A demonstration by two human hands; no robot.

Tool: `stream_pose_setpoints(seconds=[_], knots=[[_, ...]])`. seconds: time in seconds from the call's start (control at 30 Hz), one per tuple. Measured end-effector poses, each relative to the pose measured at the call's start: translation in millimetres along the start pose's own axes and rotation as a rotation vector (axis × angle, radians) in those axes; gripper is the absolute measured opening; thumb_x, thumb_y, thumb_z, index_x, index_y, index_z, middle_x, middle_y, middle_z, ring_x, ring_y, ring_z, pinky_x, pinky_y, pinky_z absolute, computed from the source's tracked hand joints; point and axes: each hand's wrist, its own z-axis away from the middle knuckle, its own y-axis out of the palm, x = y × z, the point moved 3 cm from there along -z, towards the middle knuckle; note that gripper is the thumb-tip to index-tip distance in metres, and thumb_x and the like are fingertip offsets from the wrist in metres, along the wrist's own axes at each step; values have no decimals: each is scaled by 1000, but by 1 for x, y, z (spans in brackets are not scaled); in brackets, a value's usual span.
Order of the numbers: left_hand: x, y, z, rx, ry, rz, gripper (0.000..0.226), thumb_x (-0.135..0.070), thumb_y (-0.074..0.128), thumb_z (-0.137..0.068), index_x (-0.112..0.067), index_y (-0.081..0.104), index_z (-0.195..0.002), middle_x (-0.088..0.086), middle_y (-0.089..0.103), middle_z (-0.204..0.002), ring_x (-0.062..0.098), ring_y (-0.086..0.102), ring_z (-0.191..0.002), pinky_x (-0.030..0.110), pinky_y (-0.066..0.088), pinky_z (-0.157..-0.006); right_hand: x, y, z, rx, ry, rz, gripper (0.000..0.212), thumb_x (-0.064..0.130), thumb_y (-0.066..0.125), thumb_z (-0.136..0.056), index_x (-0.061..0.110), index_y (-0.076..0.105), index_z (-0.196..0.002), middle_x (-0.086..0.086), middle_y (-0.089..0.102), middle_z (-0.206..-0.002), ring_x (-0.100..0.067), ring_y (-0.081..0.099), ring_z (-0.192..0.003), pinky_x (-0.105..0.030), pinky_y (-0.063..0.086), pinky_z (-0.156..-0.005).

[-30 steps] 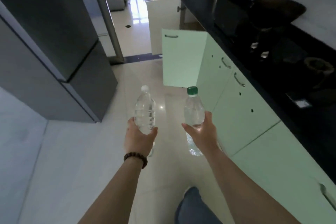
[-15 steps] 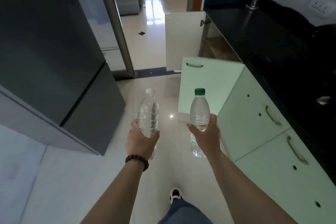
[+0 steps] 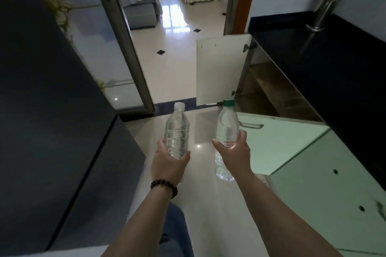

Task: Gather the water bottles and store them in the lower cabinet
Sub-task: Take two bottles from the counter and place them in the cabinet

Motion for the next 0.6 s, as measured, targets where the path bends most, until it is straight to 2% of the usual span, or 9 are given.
stream_pose_setpoints(seconds=[0.1,0.17,0.27,0.33,0.4,0.5,0.6], knots=[[-17,1,-87,64,68,-58,75,-45,79,-69,-26,39,-130,-3,61,-106,16,63,-82,37,57,-71,26,41,-59,-73,53,-61,64,35,78,-73,17,41,-122,-2,57,-105,-15,58,-82,-11,37,-58],[-34,0,-140,114,145,-110,73,-42,79,-70,-23,42,-130,-3,61,-104,17,61,-83,34,54,-71,44,64,-95,-134,95,-94,63,35,79,-73,18,42,-121,-1,58,-103,-14,58,-81,-12,37,-58],[-61,3,-208,203,219,-139,71,-40,79,-71,-23,43,-129,-4,62,-104,16,61,-86,34,54,-72,68,85,-139,-230,160,-128,62,33,79,-73,18,42,-121,9,56,-90,-17,59,-85,-22,39,-66],[-77,11,-244,254,251,-129,69,-40,79,-70,-25,43,-127,-6,61,-103,16,63,-87,38,56,-76,79,91,-163,-283,202,-121,61,33,79,-74,17,43,-120,8,55,-90,-14,54,-80,-17,34,-62],[-95,23,-273,303,288,-122,66,-36,80,-71,-24,45,-126,-7,60,-98,15,61,-86,33,52,-76,84,92,-183,-342,241,-94,60,33,79,-74,14,44,-118,5,55,-92,-13,50,-77,-18,32,-58],[-117,50,-306,401,331,-130,66,-34,80,-73,-21,45,-128,-8,59,-97,15,59,-86,31,50,-77,77,89,-212,-422,298,-106,59,34,81,-71,14,44,-112,1,59,-91,-18,56,-79,-24,38,-72],[-132,88,-331,506,346,-132,69,-35,79,-74,-23,42,-131,-7,59,-103,16,60,-90,31,51,-79,60,84,-238,-503,363,-112,57,36,81,-70,17,43,-107,1,60,-91,-19,61,-81,-28,45,-75]])
